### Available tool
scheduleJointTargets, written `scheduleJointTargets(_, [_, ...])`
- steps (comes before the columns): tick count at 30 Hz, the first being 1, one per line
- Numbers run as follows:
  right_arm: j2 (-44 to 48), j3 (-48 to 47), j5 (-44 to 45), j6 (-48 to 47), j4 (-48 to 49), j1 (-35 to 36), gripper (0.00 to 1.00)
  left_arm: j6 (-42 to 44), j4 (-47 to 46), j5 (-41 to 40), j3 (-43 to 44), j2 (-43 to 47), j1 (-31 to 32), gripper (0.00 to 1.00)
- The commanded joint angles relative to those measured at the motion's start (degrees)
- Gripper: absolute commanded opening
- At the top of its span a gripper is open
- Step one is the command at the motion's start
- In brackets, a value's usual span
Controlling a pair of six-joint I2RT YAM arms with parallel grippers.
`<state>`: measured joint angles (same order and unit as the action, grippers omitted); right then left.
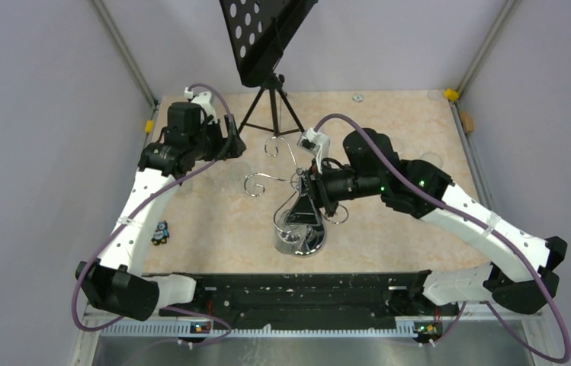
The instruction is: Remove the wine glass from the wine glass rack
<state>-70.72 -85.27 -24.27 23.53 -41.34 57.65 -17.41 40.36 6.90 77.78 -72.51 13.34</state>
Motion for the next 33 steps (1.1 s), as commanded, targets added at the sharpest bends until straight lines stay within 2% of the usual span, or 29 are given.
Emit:
scheduleJointTargets(1, [1.1,-0.6,-6.2,-0.3,2.1,0.7,0.54,1.1,-2.5,1.1,-0.4,2.1,-0.3,0.84])
scheduleJointTargets(4, [1.7,0.2,-8.8,0.6,3.6,0.7,0.53,1.0,-2.5,1.4,-0.4,2.3,-0.4,0.84])
scheduleJointTargets(10, [1.7,0.2,-10.6,1.6,3.8,0.7,0.46,0.7,-2.7,1.9,-0.6,2.3,-0.4,0.84])
scheduleJointTargets(17, [1.1,0.6,-9.6,2.4,4.1,0.7,0.26,0.6,-2.7,2.0,-0.5,2.7,-0.4,0.84])
scheduleJointTargets(22, [1.3,0.9,-7.1,4.3,5.6,0.7,0.01,0.5,-2.8,2.3,-0.3,2.7,-0.4,0.84])
scheduleJointTargets(33, [2.8,2.7,-4.6,10.7,11.8,-0.1,0.00,0.4,-3.1,2.7,-0.3,2.9,-0.4,0.84])
